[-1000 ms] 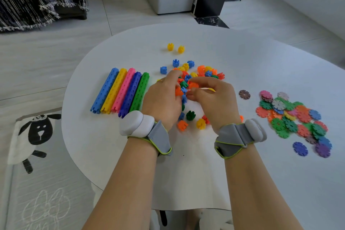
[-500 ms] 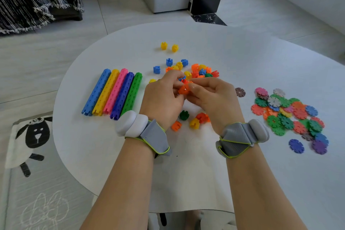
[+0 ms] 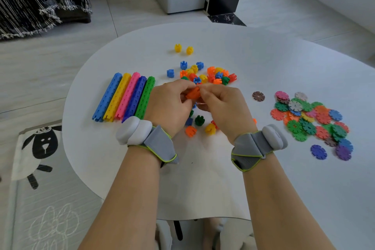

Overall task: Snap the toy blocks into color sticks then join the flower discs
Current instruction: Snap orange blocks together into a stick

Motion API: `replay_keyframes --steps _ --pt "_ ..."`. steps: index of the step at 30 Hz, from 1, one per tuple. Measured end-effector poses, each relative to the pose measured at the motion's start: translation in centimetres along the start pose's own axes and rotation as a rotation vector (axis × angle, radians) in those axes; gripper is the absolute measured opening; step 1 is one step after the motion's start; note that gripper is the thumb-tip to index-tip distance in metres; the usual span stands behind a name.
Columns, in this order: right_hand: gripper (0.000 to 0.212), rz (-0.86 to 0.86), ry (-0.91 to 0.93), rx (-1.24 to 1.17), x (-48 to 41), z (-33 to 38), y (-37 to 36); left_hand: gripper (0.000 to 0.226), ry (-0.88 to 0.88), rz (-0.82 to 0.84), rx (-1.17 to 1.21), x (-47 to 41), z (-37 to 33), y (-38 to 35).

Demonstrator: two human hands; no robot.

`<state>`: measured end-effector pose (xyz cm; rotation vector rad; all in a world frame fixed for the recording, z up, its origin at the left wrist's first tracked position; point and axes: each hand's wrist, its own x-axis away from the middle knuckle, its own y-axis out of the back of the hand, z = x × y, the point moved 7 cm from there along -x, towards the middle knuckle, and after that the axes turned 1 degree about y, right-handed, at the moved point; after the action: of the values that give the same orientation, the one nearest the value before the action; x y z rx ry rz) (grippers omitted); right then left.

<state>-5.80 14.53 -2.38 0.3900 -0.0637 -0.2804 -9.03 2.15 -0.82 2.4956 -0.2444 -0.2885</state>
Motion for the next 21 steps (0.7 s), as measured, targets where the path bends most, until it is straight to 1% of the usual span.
replay_keyframes --steps 3,5,8,9,13,15,16,18,21 --pt "0.028 -0.048 0.033 0.138 0.8 0.2 0.3 0.026 0.02 0.022 -0.039 0.4 0.4 0.5" --pt "0.021 -0.043 0.052 0.258 1.6 0.6 0.7 0.028 0.04 0.041 -0.075 0.9 0.8 1.0" --pt "0.008 0.105 0.08 0.425 3.1 1.2 0.2 0.03 0.06 0.064 -0.133 1.9 1.2 1.7" --pt "0.008 0.162 0.089 0.484 3.7 1.3 -0.2 0.031 0.061 0.067 -0.143 2.3 1.1 1.9" --pt "0.026 0.288 0.093 0.719 4.1 1.0 -1.8 0.031 0.058 0.069 -0.127 3.0 0.9 1.8" --pt "0.027 0.323 0.075 0.815 3.8 0.8 -2.3 0.029 0.05 0.079 -0.12 3.1 0.6 1.6" --pt "0.026 0.319 0.074 0.827 3.6 0.7 -2.4 0.029 0.044 0.082 -0.121 3.0 0.5 1.5" --pt "0.022 0.258 0.077 0.749 3.4 0.7 -2.0 0.03 0.033 0.09 -0.134 2.9 0.3 1.4" --pt "0.014 0.107 0.047 0.466 3.1 0.6 -0.2 0.033 0.036 0.128 -0.147 2.8 0.2 1.3"
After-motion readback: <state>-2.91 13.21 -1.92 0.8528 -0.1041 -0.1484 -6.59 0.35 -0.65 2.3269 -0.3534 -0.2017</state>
